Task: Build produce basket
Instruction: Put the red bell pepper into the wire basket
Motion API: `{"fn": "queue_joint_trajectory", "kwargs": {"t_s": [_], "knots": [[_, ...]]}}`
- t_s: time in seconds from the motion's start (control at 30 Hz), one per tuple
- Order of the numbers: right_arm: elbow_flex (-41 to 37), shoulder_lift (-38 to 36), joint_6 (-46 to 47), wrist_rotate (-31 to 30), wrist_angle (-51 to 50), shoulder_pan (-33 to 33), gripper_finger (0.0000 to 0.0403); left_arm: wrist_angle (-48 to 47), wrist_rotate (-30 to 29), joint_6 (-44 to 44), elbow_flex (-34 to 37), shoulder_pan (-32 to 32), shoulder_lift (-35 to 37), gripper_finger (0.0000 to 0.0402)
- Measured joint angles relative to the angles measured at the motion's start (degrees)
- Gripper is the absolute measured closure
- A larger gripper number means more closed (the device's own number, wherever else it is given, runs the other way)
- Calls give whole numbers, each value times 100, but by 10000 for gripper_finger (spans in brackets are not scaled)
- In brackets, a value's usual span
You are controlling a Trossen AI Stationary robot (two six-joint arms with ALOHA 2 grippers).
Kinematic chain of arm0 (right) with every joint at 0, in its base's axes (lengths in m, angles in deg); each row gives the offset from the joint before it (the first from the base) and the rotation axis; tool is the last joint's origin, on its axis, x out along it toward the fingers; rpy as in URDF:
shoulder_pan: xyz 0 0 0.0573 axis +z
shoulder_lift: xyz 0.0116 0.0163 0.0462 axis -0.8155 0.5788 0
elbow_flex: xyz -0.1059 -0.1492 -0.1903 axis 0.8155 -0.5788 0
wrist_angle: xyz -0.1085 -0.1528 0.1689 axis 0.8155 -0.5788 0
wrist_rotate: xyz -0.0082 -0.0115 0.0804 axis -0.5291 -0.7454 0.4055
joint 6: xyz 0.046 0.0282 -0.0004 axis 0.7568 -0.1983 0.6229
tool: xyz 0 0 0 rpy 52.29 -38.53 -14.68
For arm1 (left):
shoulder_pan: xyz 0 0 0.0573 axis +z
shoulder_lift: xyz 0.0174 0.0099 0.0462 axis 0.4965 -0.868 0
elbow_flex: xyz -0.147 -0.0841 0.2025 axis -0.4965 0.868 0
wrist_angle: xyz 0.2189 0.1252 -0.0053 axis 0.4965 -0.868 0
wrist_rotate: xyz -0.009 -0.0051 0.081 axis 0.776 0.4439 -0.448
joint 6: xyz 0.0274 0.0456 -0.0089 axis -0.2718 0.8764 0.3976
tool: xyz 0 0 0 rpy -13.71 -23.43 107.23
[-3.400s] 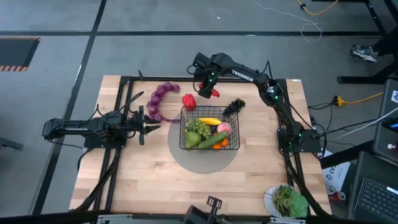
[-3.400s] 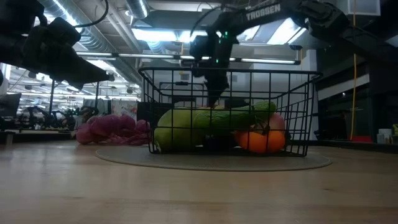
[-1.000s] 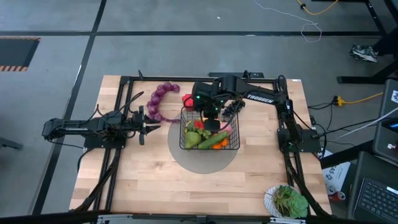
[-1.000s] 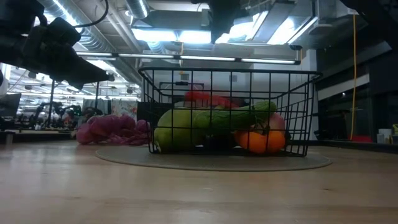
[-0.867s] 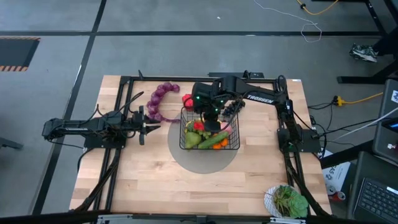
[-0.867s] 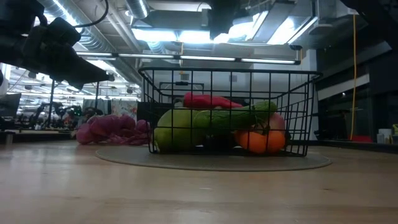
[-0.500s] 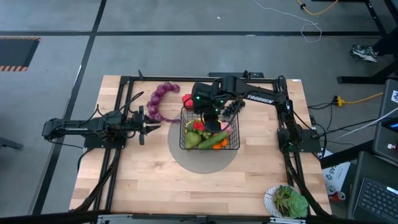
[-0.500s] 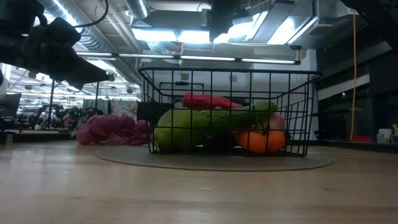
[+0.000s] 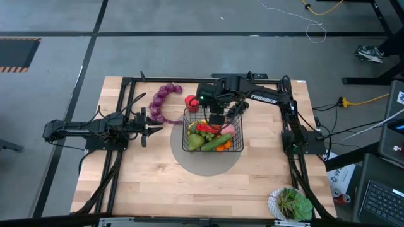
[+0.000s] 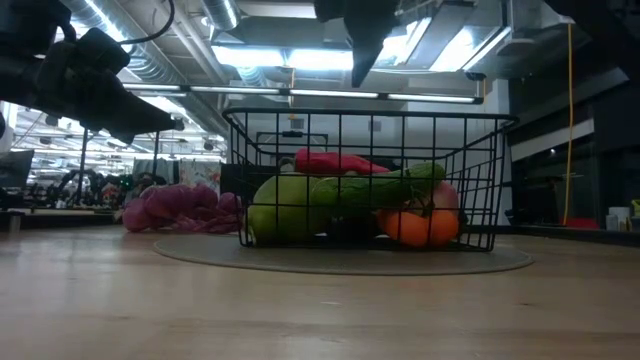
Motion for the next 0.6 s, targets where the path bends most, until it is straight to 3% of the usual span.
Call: {"fn": "queue_joint_trajectory", "kwargs": {"t_s": [0.13, 0.4, 0.6], "knots": [[-78, 0, -186, -11, 433, -267, 293, 0, 0, 2, -1, -2, -2, 305], [-567, 13, -951, 46, 2807, -779, 293, 0, 0, 0, 0, -2, 0, 305], [-1042, 36, -576, 904, 4283, -1007, 293, 0, 0, 0, 0, -1, 0, 305]]}}
